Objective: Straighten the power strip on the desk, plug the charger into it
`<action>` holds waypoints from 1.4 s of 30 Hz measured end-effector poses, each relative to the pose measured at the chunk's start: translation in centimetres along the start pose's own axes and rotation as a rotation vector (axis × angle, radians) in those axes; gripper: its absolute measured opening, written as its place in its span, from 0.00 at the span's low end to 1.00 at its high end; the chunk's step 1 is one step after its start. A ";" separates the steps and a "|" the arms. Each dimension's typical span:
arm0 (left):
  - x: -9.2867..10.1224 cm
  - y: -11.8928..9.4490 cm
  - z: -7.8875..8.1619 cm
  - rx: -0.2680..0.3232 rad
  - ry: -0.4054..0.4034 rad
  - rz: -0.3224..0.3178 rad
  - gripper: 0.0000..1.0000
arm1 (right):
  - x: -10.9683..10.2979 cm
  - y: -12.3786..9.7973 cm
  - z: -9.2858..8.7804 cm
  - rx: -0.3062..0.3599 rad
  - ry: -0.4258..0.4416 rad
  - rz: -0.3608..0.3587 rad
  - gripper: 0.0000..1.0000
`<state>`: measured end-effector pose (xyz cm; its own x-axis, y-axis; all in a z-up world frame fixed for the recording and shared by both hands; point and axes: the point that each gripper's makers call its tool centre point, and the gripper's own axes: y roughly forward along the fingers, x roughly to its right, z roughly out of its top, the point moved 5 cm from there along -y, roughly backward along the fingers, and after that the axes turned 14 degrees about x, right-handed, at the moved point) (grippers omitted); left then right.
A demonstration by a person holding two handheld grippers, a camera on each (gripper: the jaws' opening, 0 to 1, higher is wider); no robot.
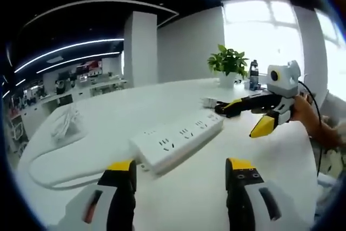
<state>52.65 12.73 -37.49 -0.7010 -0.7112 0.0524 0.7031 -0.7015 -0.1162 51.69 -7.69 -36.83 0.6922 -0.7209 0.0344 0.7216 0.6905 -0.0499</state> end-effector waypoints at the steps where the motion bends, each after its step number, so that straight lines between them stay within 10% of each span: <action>1: 0.1 -0.1 0.1 0.005 -0.002 -0.004 0.69 | -0.3 -0.1 0.0 0.003 0.004 0.006 0.71; 20: 0.8 -1.0 0.7 0.070 0.000 0.004 0.76 | -0.3 -1.4 1.0 0.035 -0.029 -0.028 0.78; 42: 1.0 -1.8 0.6 0.096 -0.090 -0.016 0.79 | 6.3 -4.0 0.9 0.042 -0.064 -0.204 0.85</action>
<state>50.71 13.25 -36.64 -0.7019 -0.6977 0.1429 0.7028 -0.7111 -0.0195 53.15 -14.98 -35.56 0.5302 -0.8416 0.1033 0.8457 0.5335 0.0059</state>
